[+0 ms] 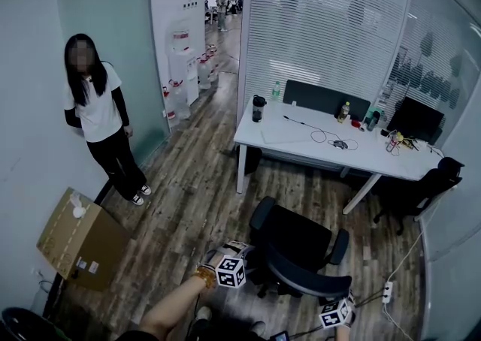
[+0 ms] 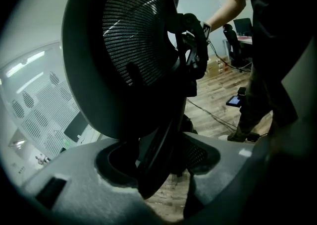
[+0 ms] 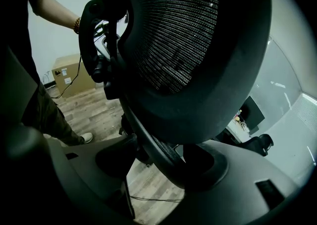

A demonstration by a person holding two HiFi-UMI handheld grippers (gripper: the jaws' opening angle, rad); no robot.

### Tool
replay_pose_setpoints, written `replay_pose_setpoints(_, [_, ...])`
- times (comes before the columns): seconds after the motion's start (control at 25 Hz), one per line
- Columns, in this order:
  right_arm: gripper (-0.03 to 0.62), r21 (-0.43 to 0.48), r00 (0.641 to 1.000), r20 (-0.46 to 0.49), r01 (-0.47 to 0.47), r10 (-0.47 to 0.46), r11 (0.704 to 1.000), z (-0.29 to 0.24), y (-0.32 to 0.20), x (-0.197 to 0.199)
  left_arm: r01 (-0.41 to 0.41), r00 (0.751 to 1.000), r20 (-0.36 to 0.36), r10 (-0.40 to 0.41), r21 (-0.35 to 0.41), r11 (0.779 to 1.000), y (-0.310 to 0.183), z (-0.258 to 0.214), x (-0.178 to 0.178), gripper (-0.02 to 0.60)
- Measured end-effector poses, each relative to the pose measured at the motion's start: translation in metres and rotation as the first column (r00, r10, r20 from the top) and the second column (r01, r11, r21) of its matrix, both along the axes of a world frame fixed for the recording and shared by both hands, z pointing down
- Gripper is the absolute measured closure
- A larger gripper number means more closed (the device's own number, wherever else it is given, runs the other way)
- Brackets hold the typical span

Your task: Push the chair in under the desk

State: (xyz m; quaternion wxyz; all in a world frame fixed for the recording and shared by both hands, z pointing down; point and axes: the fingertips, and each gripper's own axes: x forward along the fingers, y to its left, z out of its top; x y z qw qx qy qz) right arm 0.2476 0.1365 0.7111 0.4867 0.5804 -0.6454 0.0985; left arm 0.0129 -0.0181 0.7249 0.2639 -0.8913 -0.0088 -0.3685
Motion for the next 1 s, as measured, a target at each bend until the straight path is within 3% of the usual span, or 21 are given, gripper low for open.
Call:
replay_pose_setpoints(0.32, [0.303,0.013,0.995,-0.019,0.097,-0.097,0.995,-0.003,-0.035,0.018,0.061,0.998,0.003,-0.061,-0.006,0.998,-0.018,0.000,0.012,0.327])
replay_pose_setpoints(1.0, [0.301,0.014,0.977,-0.009,0.214,-0.214,0.977,0.004,-0.087,0.056,0.202,0.979,-0.021,-0.202,-0.005,0.979,-0.040,0.001,0.034,0.321])
